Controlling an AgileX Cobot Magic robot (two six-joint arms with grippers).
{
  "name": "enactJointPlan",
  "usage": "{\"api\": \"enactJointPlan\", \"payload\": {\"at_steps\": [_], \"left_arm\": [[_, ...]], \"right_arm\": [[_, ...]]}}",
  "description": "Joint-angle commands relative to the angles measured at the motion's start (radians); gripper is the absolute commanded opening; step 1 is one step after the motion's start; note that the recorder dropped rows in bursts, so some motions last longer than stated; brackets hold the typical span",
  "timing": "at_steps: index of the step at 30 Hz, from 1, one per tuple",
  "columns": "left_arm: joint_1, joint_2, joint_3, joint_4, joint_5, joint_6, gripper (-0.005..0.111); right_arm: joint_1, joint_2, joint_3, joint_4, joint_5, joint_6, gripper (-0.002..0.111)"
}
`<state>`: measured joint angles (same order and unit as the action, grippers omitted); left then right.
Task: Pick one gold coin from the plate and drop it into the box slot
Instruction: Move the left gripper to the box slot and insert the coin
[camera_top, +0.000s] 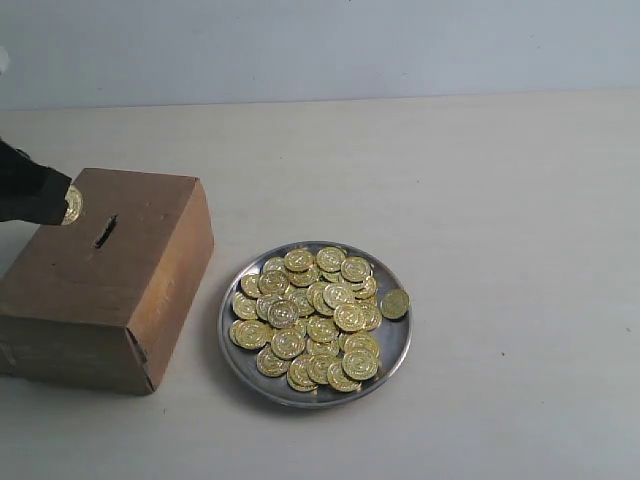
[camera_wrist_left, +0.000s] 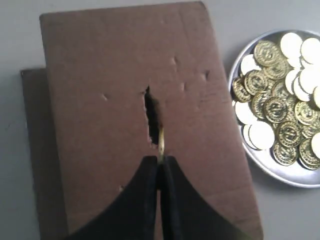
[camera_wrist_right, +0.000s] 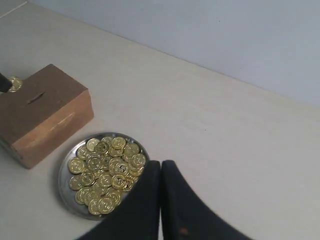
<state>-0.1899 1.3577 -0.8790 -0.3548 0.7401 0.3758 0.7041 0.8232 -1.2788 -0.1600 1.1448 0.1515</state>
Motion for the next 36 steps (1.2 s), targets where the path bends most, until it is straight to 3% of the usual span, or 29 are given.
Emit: {"api": "enactJointPlan", "payload": {"at_steps": [1, 14, 36], "left_arm": [[0.004, 0.079, -0.042, 0.031, 0.04, -0.059, 0.0], [0.002, 0.156, -0.05, -0.027, -0.027, -0.007, 0.0], [0.002, 0.181, -0.05, -0.052, -0.039, 0.038, 0.0]], "right_arm": [[-0.003, -0.023, -0.002, 0.031, 0.035, 0.006, 0.0], [-0.003, -0.021, 0.208, 0.034, -0.092, 0.001, 0.0], [-0.003, -0.021, 0.216, 0.048, -0.1, 0.001, 0.0]]}}
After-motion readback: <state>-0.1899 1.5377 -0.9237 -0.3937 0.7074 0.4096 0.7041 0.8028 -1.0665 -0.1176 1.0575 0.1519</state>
